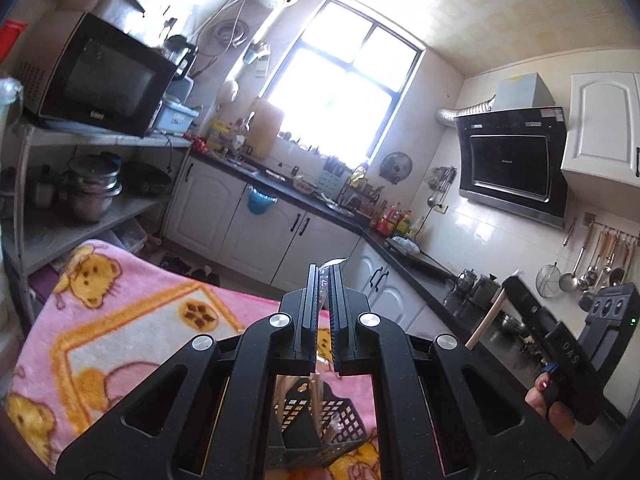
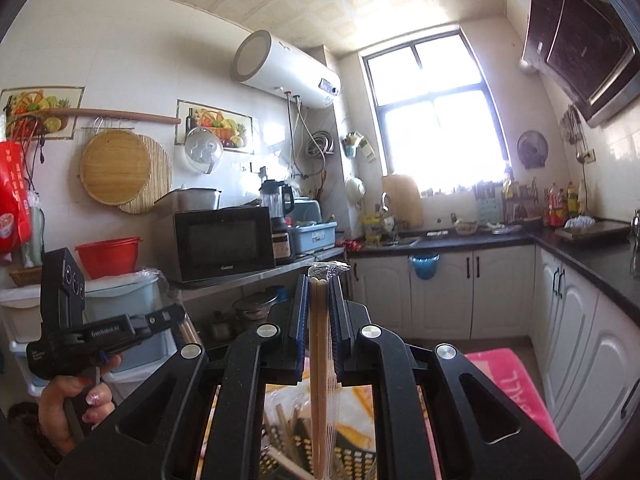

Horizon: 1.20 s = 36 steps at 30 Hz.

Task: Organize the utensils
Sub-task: 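Raise both held bundles upright above the green caddy, then lower the bundles into the caddy and open both tools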

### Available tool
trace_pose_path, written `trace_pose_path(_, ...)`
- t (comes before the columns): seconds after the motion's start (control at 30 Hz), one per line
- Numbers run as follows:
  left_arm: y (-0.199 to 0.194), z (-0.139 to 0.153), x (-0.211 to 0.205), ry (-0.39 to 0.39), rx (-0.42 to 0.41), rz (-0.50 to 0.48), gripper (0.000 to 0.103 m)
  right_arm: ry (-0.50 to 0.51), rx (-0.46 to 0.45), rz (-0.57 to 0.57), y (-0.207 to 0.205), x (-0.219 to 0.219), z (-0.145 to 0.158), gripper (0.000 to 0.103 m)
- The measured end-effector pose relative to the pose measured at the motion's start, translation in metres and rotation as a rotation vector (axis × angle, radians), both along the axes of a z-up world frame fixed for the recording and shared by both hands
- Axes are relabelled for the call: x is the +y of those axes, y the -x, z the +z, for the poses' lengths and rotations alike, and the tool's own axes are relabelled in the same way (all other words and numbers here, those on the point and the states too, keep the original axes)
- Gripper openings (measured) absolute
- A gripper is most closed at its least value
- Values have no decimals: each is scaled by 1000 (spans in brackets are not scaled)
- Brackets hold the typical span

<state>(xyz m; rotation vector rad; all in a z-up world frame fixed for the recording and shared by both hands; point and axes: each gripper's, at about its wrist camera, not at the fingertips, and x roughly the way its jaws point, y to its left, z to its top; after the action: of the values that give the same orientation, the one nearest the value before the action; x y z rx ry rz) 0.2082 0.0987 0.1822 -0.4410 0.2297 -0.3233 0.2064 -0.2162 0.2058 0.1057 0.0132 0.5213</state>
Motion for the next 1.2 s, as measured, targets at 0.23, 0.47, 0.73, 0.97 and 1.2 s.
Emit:
trace_pose_path(0.23,-17,-24,1,-1,48,5,2,58,-9,-32,-14,12,-19,10)
trace_pose_path(0.47,-22,-43,-5,-34,69,4,2,83,8,-35,-26,22,-42,10)
trace_pose_path(0.73,-20,-63,-20,-87,93,-10,2,99,29,-47,-36,26,-64,10)
trace_pose_path(0.97,-22,-78,-28,-116,119,-14,2,122,51,-64,-42,28,-79,10)
trace_pose_path(1.2,-23,-90,-35,-133,144,-21,2,139,93,-60,-47,32,-91,10)
